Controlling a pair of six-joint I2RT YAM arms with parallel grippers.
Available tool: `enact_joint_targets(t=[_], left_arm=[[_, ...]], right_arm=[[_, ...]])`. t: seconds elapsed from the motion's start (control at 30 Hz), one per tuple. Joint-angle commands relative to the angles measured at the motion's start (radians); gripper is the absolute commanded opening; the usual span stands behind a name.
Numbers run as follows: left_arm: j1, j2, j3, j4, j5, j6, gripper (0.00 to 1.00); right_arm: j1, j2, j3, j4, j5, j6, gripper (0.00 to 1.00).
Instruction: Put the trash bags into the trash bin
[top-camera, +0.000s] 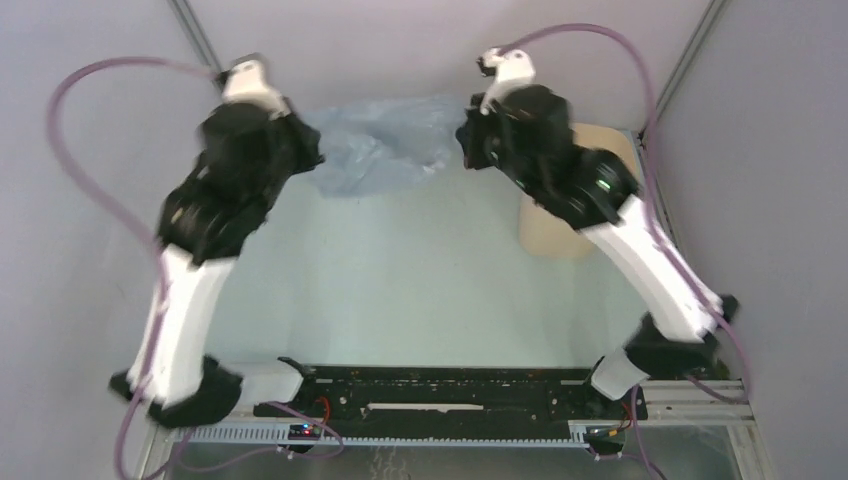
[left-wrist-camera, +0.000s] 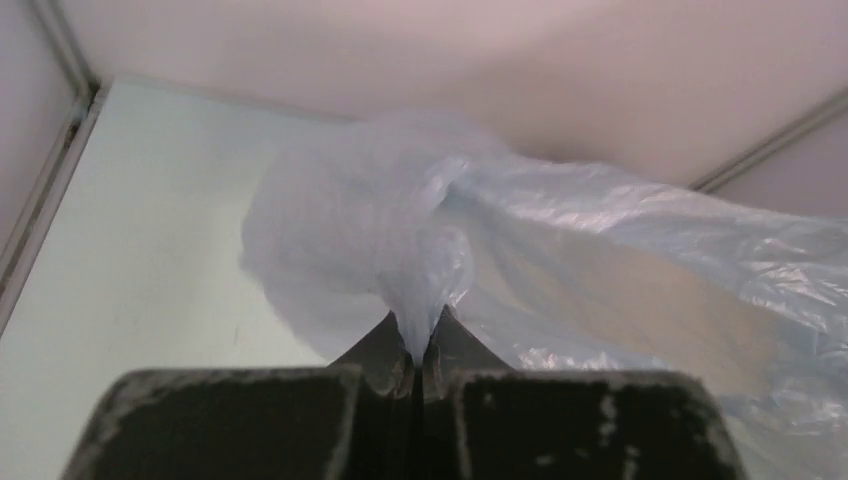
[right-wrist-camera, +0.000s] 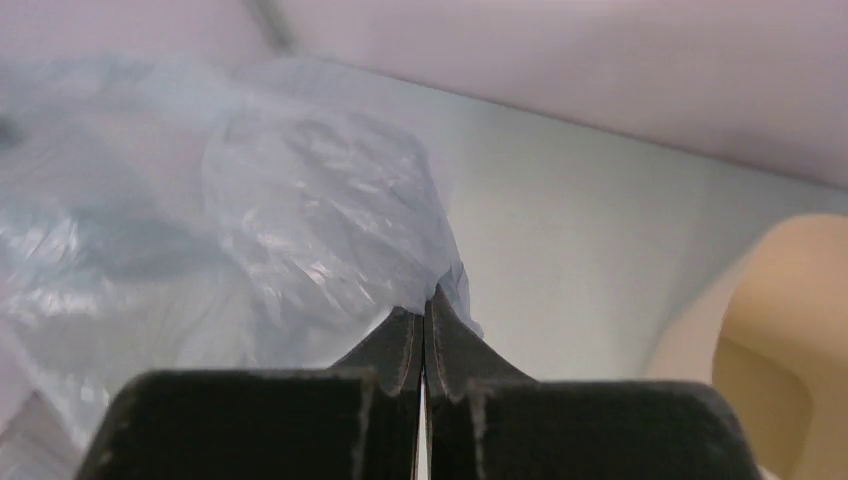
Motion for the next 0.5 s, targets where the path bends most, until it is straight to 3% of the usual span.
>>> enact_joint_targets(t=[0.0, 0.07, 0.13, 0.17, 0.23, 0.3, 0.37, 0.47], left_arm=[[-0.071, -0.264, -0.190, 0.065, -0.179, -0.001, 0.00], [0.023, -0.293, -0.537, 0.106, -0.035, -0.069, 0.00], [0.102, -0.227, -0.865, 0.125, 0.144, -0.137, 0.00], [0.099, -0.196, -1.026, 0.150, 0.197, -0.157, 0.00], [0.056, -0.206, -1.192, 0.232, 0.240, -0.183, 0.00], [0.018, -0.273, -1.255, 0.301, 0.262, -0.217, 0.00], [0.029, -0.304, -1.200, 0.298, 0.281, -0.221, 0.00], [0.046, -0.255, -0.868, 0.176, 0.225, -0.147, 0.00]], right_arm=[[0.138, -0.199, -0.214, 0.043, -0.015, -0.119, 0.00], [0.099, -0.285, -0.538, 0.193, -0.090, -0.070, 0.00], [0.039, -0.288, -0.788, 0.228, -0.180, 0.030, 0.00], [0.014, -0.270, -0.883, 0.218, -0.237, 0.085, 0.00], [0.003, -0.229, -1.072, 0.231, -0.341, 0.177, 0.00], [0.039, -0.229, -1.174, 0.270, -0.368, 0.219, 0.00], [0.067, -0.243, -1.178, 0.295, -0.358, 0.226, 0.00], [0.020, -0.256, -0.988, 0.223, -0.340, 0.163, 0.00]])
